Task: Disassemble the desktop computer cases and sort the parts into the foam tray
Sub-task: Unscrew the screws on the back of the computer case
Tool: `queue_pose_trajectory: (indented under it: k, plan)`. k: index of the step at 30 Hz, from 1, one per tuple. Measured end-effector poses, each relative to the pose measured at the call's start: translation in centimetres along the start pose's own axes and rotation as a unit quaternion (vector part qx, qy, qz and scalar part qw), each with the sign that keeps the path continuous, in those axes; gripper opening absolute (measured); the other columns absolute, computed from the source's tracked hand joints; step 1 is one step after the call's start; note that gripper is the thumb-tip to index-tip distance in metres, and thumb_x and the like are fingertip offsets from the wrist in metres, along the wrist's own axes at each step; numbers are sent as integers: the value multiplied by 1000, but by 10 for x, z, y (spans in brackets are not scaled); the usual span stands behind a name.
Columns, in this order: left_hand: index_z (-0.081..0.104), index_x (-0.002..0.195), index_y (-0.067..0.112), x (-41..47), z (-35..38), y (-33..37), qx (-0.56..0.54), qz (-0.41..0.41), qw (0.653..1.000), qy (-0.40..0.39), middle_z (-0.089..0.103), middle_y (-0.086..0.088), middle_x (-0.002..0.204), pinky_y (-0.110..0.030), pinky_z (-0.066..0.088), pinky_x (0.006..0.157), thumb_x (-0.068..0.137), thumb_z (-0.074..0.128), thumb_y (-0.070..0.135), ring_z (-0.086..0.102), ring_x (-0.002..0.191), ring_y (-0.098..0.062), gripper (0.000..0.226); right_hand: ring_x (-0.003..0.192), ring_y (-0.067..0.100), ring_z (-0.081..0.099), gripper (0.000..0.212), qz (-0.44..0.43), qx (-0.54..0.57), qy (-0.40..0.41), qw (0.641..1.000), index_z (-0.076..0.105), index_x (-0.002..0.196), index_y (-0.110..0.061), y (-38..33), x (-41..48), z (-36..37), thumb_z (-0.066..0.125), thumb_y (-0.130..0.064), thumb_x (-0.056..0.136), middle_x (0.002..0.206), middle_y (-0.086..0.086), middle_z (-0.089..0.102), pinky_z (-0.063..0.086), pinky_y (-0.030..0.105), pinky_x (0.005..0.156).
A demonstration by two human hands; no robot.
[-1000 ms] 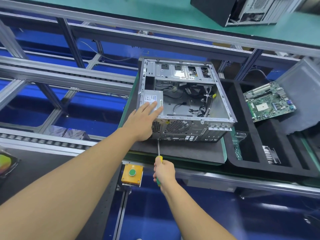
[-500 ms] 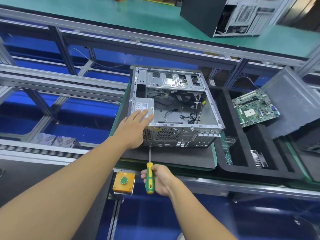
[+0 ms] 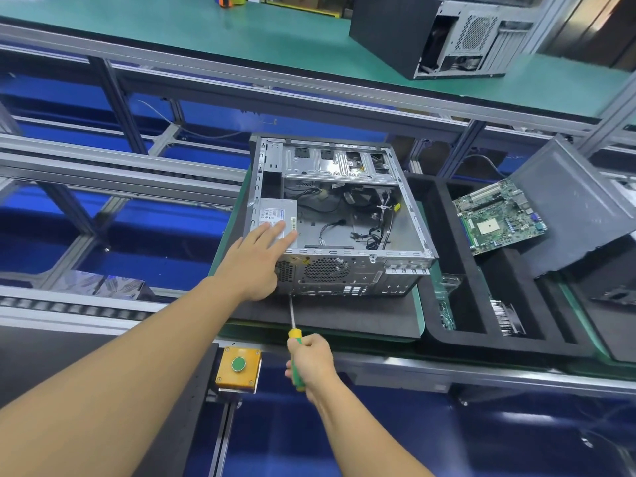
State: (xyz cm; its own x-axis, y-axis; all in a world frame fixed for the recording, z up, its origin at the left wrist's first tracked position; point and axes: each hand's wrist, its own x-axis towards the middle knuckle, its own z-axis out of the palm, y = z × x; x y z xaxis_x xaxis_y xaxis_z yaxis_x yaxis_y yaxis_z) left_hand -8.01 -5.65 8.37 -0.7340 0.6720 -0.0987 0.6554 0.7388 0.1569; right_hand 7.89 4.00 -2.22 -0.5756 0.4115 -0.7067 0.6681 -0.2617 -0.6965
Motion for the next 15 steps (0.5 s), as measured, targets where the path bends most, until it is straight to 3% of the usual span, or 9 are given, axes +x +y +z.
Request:
queue_pose_trajectory:
  k: [3,6,11,15]
  plan:
    - [0,159,35,0,0,1,-7,-3,1000,-4,-8,7,168,-49,16,123,91,49,12,-7,154,-19,87,66,16,57,13,-20,-55,27,998,52,99,-15,0,3,-2,59,-26,99,84,7,64,57,33,67]
    - [0,159,36,0,0,0,-7,-3,1000,-2,-8,7,168,-49,17,123,91,50,13,-7,154,-19,88,67,15,58,14,-4,-32,-16,999,53,100,-13,-1,4,-5,61,-24,99,83,8,64,55,29,62]
    - [1,159,35,0,-1,0,-9,-2,1000,-3,-7,7,168,-50,17,123,90,50,13,-7,154,-19,88,62,18,57,31,110,147,-156,971,60,105,2,-13,4,-14,51,-28,101,82,12,60,52,31,61]
    - [0,159,35,1,0,0,-10,-3,1000,-5,-7,7,168,-50,16,123,90,50,12,-7,154,-19,89,65,15,60,38,38,52,-117,991,67,98,1,-10,0,-9,39,-23,106,87,12,66,55,29,63]
